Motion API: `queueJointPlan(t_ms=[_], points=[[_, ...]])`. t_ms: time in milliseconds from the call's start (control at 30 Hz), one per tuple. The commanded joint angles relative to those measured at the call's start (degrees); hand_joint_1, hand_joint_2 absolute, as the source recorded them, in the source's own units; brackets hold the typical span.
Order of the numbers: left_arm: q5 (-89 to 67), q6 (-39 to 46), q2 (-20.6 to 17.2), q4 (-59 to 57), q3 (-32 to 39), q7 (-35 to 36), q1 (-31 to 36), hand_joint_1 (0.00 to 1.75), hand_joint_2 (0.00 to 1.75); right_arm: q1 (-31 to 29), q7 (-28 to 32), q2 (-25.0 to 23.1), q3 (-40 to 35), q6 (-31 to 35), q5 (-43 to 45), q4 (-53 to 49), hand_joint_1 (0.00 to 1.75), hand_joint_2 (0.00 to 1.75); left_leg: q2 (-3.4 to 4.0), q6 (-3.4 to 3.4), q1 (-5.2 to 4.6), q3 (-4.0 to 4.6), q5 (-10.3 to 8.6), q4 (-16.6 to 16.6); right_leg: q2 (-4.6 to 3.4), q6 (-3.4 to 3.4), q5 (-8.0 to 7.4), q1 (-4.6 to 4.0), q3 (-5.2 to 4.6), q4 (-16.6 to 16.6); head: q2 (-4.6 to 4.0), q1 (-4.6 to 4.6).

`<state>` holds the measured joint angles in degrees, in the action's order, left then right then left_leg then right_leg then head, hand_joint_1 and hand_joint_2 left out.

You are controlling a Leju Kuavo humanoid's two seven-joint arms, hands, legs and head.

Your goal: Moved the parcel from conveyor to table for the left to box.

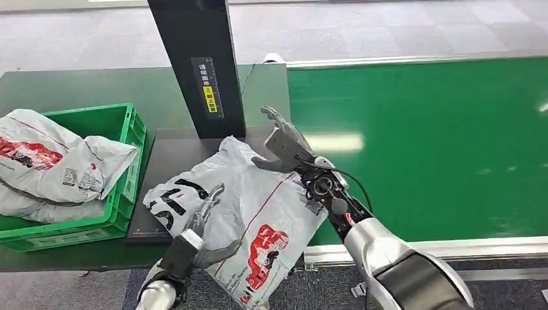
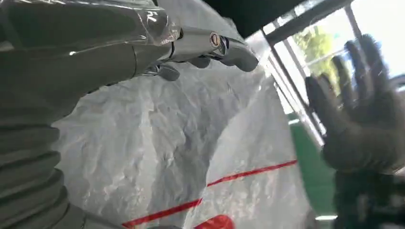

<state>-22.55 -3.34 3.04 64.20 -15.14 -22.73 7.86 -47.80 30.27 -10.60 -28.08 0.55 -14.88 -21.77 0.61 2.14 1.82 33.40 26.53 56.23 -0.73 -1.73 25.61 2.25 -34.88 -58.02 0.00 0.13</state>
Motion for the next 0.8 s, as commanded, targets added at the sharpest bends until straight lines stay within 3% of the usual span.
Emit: queueJointPlan(t_ms=[33, 167, 333, 367, 400, 433, 467, 667, 700, 800], points=[[-12.1, -1.2, -2.6, -11.17, -12.28, 5.1, 5.27, 0.0, 1.75, -1.56, 2.75, 1.62, 4.58, 1.34, 2.93, -0.95, 0.0, 1.75, -0.28, -0.21, -0.02, -0.19, 0.0, -0.09, 0.31, 0.25, 0.07, -0.05, 0.28, 0.09, 0.0, 0.0], [-19.77, -0.04, -2.18, -18.79, -16.06, 9.7, 8.42, 0.0, 1.75, -1.15, 3.06, 1.41, 4.58, 0.97, 3.7, -1.21, 0.0, 1.75, -0.16, -0.11, -0.05, -0.1, -0.02, -0.07, 0.17, 0.1, 0.03, 0.01, 0.14, 0.05, 0.0, 0.0], [-19.67, 1.22, -1.19, -21.57, -14.44, 8.22, 9.59, 0.0, 1.75, -1.21, 3.34, 1.72, 4.44, 0.59, 4.21, -2.32, 0.0, 1.75, -0.18, -0.2, -0.03, -0.25, -0.03, -0.13, 0.16, 0.22, 0.0, -0.03, 0.33, 0.13, 0.0, -0.02], [-19.72, 1.24, -1.32, -20.77, -14.24, 8.16, 9.29, 0.23, 1.75, -1.15, 3.32, 1.88, 4.39, 0.47, 4.33, -2.67, 0.0, 1.75, -0.16, -0.16, -0.03, -0.23, -0.03, -0.1, 0.13, 0.16, -0.01, -0.01, 0.31, 0.1, 0.0, 0.02], [-19.57, 1.35, -1.31, -19.68, -13.62, 8.09, 8.97, 0.68, 1.75, -1.22, 3.11, 2.03, 4.53, 0.38, 4.8, -3.07, 0.0, 1.75, -0.22, -0.2, -0.02, -0.28, -0.03, -0.1, 0.18, 0.2, -0.01, -0.03, 0.38, 0.11, 0.0, 0.0], [-19.6, 1.34, -1.31, -19.57, -13.58, 8.09, 9.05, 0.82, 1.75, -1.29, 3.09, 2.11, 4.54, 0.36, 4.82, -3.12, 0.0, 1.75, -0.2, -0.16, -0.04, -0.29, -0.03, -0.07, 0.14, 0.14, -0.01, 0.0, 0.37, 0.06, 0.0, 0.0], [-19.34, 1.51, -1.19, -19.09, -12.99, 8.1, 8.99, 1.43, 1.75, -1.28, 2.92, 2.26, 4.61, 0.26, 5.15, -3.36, 0.0, 1.75, -0.19, -0.22, -0.03, -0.34, -0.04, -0.09, 0.15, 0.21, -0.04, -0.03, 0.45, 0.11, 0.0, 0.02], [-17.27, 2.95, -0.91, -17.79, -10.57, 7.42, 8.64, 1.54, 1.75, -0.52, 2.81, 2.91, 4.29, 0.19, 5.67, -4.2, 0.0, 1.75, -0.22, -0.31, 0.01, -0.54, -0.12, -0.17, 0.19, 0.31, -0.14, -0.1, 0.7, 0.25, 0.0, 0.0], [-16.37, 3.92, -0.88, -16.98, -9.72, 6.96, 8.1, 1.64, 1.75, -0.05, 2.87, 2.99, 4.14, 0.25, 5.85, -4.66, 0.0, 1.75, -0.21, -0.31, 0.0, -0.59, -0.12, -0.21, 0.19, 0.33, -0.14, -0.09, 0.73, 0.26, 0.0, 0.0], [-14.87, 4.9, -0.96, -15.46, -8.64, 5.96, 7.27, 1.73, 1.75, 0.23, 2.91, 3.06, 4.02, 0.35, 6.04, -5.1, 0.0, 1.75, -0.19, -0.23, 0.0, -0.69, -0.06, -0.18, 0.16, 0.26, -0.06, -0.07, 0.78, 0.2, 0.0, 0.0]])
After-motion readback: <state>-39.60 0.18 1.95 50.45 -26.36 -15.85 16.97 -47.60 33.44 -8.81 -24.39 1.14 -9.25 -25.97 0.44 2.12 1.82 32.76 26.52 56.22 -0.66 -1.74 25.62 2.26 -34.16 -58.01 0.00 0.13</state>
